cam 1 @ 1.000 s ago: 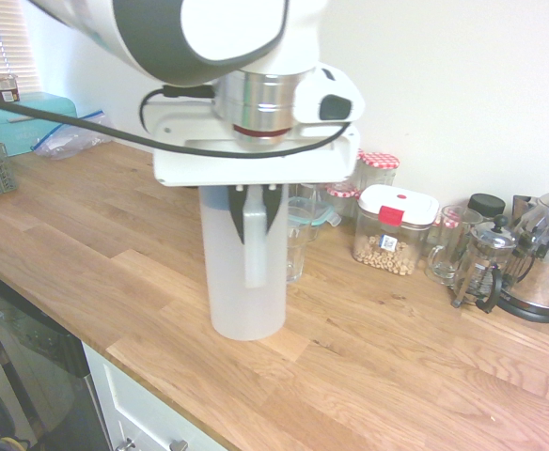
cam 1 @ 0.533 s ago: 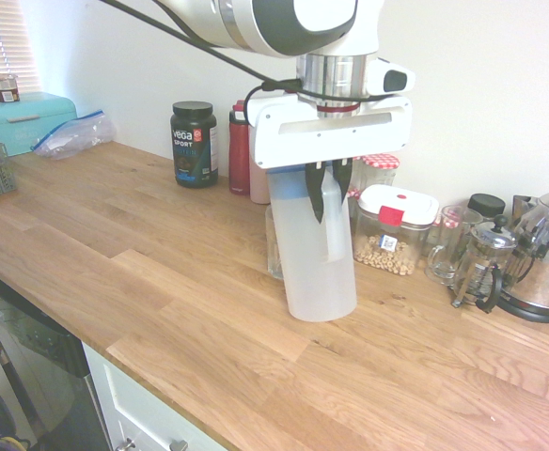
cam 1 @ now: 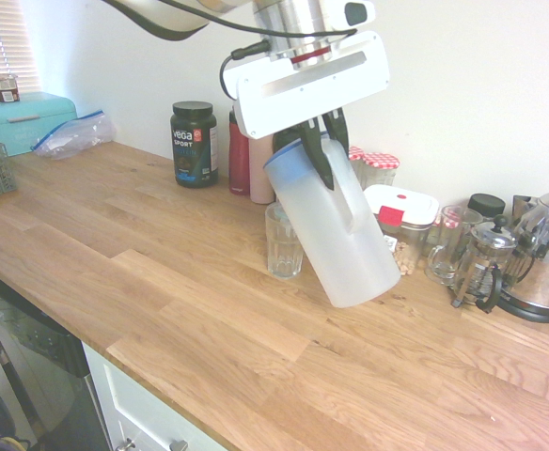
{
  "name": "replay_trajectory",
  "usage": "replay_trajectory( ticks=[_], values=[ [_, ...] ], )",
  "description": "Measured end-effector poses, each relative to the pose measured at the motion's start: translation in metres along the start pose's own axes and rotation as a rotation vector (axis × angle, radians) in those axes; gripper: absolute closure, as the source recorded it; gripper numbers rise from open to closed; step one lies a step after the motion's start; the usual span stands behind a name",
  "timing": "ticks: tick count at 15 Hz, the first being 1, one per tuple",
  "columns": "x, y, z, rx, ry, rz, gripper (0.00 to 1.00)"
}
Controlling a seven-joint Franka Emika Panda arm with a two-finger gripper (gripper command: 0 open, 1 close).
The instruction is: Pour me some water
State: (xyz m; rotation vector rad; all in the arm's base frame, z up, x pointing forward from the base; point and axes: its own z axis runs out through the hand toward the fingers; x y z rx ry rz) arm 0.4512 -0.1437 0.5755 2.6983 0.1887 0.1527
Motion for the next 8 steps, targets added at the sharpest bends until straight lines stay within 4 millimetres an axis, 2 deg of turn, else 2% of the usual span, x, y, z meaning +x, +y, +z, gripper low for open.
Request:
replay_trajectory(
  ticks=[3, 6, 8],
  values=[
    [0.012, -0.032, 0.012, -0.133, -0.052, -0.029, 1.00],
    [0.021, -0.040, 0.027, -0.220, -0.098, -0.057, 1.00],
    [0.023, -0.043, 0.029, -0.268, -0.115, -0.074, 1.00]
  ],
)
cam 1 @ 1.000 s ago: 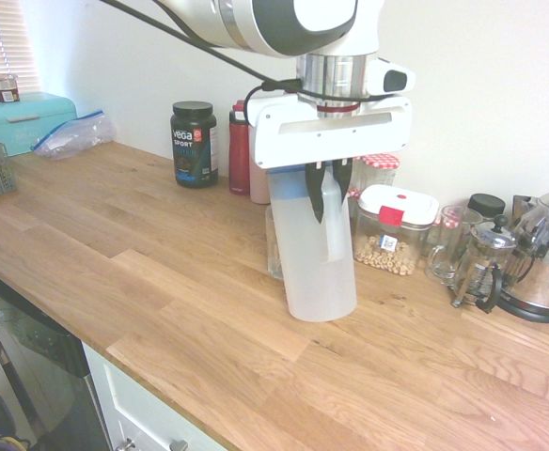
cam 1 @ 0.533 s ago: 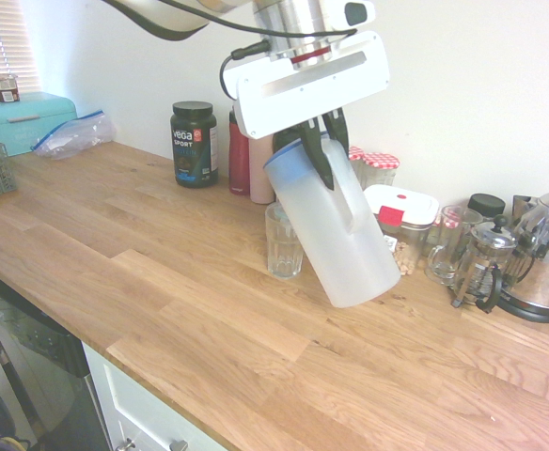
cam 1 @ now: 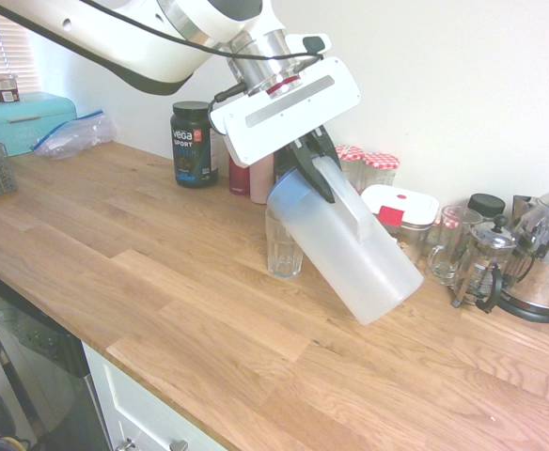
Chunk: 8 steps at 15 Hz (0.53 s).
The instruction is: Pour me some water
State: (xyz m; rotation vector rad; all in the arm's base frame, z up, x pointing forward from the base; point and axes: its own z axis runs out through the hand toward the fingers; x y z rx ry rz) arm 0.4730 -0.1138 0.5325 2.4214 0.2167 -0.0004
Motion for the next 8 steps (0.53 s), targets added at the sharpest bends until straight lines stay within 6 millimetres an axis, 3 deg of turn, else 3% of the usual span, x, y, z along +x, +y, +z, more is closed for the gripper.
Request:
replay_trajectory(
  ticks=[8],
  values=[
    [0.014, -0.020, -0.007, -0.120, -0.032, -0.049, 1.00]
  ],
)
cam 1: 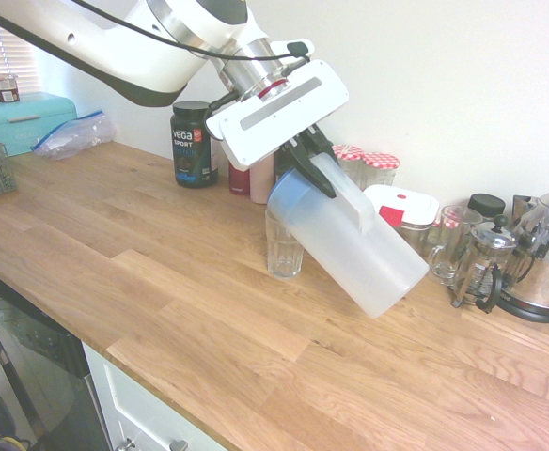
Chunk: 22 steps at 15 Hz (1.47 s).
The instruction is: Pour me some water
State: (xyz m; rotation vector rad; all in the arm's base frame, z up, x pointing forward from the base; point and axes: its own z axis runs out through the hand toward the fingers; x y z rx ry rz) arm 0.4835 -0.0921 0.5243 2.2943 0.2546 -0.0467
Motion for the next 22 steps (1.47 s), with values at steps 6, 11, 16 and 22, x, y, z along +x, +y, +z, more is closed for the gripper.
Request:
replay_trajectory(
  ticks=[6, 11, 16, 22],
  values=[
    [-0.005, 0.013, -0.008, 0.047, 0.024, 0.066, 1.00],
    [-0.058, 0.089, 0.009, 0.318, 0.099, 0.271, 1.00],
    [-0.089, 0.111, 0.035, 0.592, 0.107, 0.488, 1.00],
    [-0.095, 0.082, 0.045, 0.745, 0.046, 0.796, 1.00]
  ],
)
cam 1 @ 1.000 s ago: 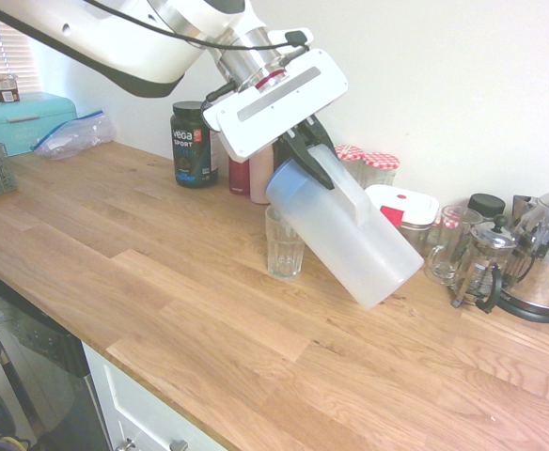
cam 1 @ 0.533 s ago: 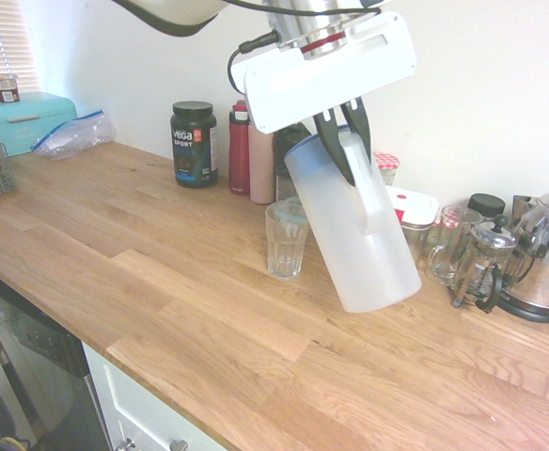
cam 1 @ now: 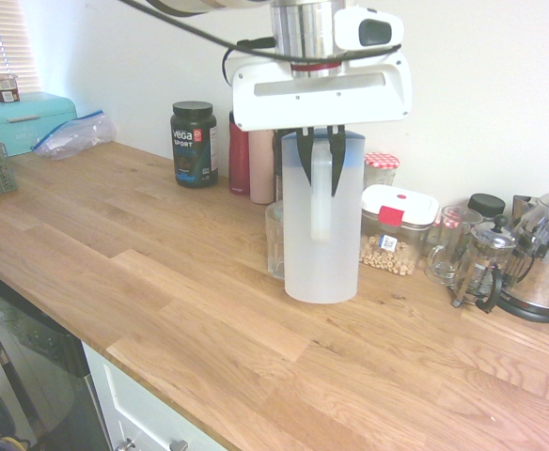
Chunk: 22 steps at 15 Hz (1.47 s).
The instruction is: Pour me some water
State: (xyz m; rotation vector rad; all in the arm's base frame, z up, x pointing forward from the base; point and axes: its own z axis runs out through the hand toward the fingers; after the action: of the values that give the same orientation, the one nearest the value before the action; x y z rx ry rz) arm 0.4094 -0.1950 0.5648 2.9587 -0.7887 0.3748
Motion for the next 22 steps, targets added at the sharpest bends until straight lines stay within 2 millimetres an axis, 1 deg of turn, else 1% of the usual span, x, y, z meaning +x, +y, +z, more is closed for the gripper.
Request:
replay_trajectory(
  ticks=[1, 3, 4, 5, 6, 8, 10, 11, 13, 15, 17, 18, 19, 20, 22],
  values=[
    [-0.009, 0.007, 0.003, 0.010, 0.005, 0.053, 1.00],
    [-0.034, 0.019, 0.005, 0.028, 0.023, 0.153, 1.00],
    [-0.049, 0.020, 0.003, 0.037, 0.038, 0.201, 1.00],
    [-0.065, 0.017, 0.001, 0.044, 0.056, 0.248, 1.00],
    [-0.081, 0.010, 0.000, 0.051, 0.078, 0.292, 1.00],
    [-0.115, -0.014, -0.004, 0.068, 0.128, 0.369, 1.00],
    [-0.147, -0.040, -0.013, 0.075, 0.178, 0.421, 1.00],
    [-0.165, -0.054, -0.019, 0.068, 0.184, 0.422, 1.00],
    [-0.209, -0.091, -0.034, 0.052, 0.166, 0.386, 1.00],
    [-0.257, -0.138, -0.053, 0.080, 0.174, 0.335, 1.00],
    [-0.291, -0.189, -0.064, 0.134, 0.200, 0.288, 1.00],
    [-0.301, -0.217, -0.065, 0.164, 0.217, 0.274, 1.00],
    [-0.302, -0.243, -0.063, 0.196, 0.225, 0.271, 1.00],
    [-0.297, -0.265, -0.057, 0.224, 0.224, 0.275, 1.00],
    [-0.273, -0.304, -0.037, 0.240, 0.223, 0.306, 1.00]
  ],
)
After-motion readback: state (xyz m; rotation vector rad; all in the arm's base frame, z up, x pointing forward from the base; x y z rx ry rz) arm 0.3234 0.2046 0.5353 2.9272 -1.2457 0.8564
